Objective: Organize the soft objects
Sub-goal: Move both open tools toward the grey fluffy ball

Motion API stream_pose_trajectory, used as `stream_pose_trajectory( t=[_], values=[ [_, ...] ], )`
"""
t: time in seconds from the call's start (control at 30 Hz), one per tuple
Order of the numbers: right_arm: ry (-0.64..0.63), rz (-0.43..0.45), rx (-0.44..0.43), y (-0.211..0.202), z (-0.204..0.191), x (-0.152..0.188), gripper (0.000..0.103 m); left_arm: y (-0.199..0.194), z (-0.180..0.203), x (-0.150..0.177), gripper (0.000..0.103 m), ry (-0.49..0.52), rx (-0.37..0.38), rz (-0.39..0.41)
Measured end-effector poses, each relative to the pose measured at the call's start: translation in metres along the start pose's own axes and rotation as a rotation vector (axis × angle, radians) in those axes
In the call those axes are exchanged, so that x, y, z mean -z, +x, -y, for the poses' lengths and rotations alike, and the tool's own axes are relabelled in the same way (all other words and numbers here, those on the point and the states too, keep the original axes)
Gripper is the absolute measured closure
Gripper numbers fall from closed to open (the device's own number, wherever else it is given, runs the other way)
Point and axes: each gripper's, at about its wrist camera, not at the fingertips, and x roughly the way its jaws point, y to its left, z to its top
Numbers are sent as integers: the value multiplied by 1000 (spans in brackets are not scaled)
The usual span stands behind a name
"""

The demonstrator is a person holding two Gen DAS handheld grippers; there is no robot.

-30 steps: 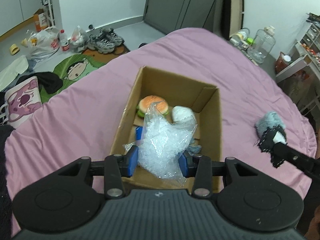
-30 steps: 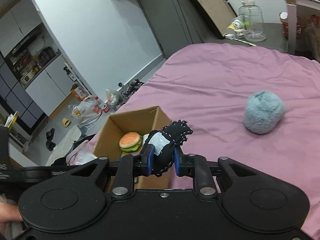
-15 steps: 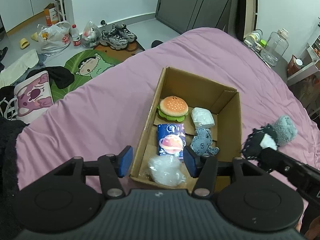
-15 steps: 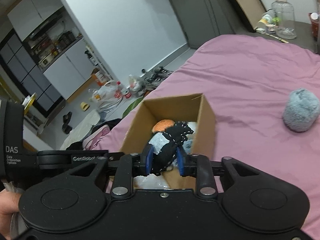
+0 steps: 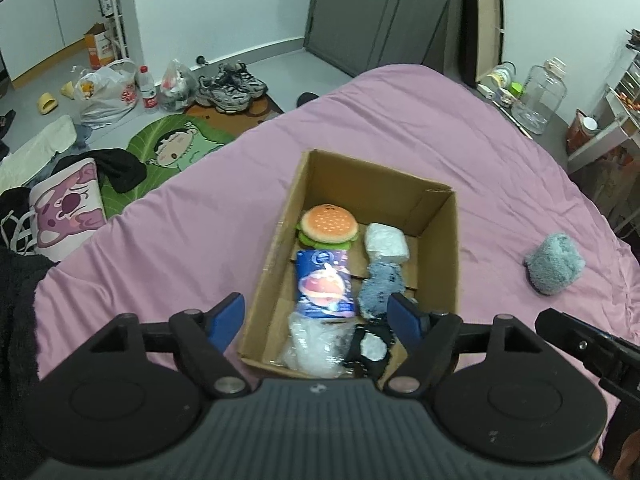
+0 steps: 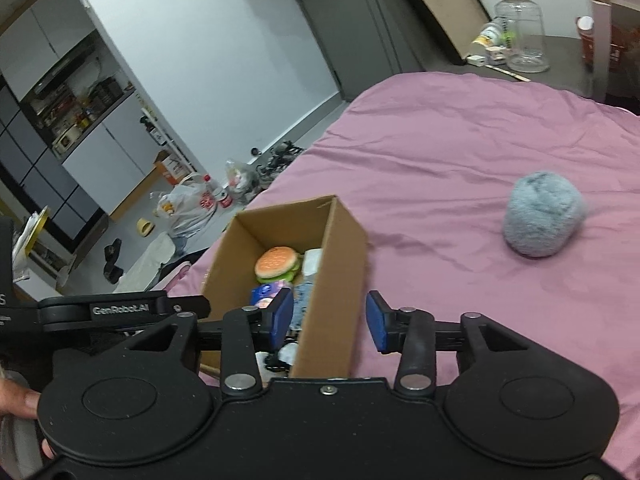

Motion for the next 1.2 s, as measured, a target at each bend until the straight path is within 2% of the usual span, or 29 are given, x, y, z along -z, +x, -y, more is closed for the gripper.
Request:
stream_pose_trajectory(
  t=[0.17,0.3,0.47,0.8,0.87,0.93,1.03,1.2],
  values=[
    [-2,20,29,-13,14,0,48,-3,14,0,25,19,9,6],
    [-3,33,54,-22,28,1,43,-3,28,0,24,32,9,11],
    [-21,41,70,-32,43,1,29,-6,48,-2,24,62,19,16],
    [-6,78,95,-43,86,-6,25,-10,87,-3,23,97,38,34],
    [-16,75,102,-44,97,-3,25,-10,95,-3,10,103,57,44],
    [-1,75,108,-45,108,0,25,-11,104,-3,6,116,66,65],
    [35,85,105,-46,121,-3,25,-11,118,-3,2,136,77,73],
    [17,105,95,-48,137,-5,25,-3,141,-6,1,148,92,52]
  ],
)
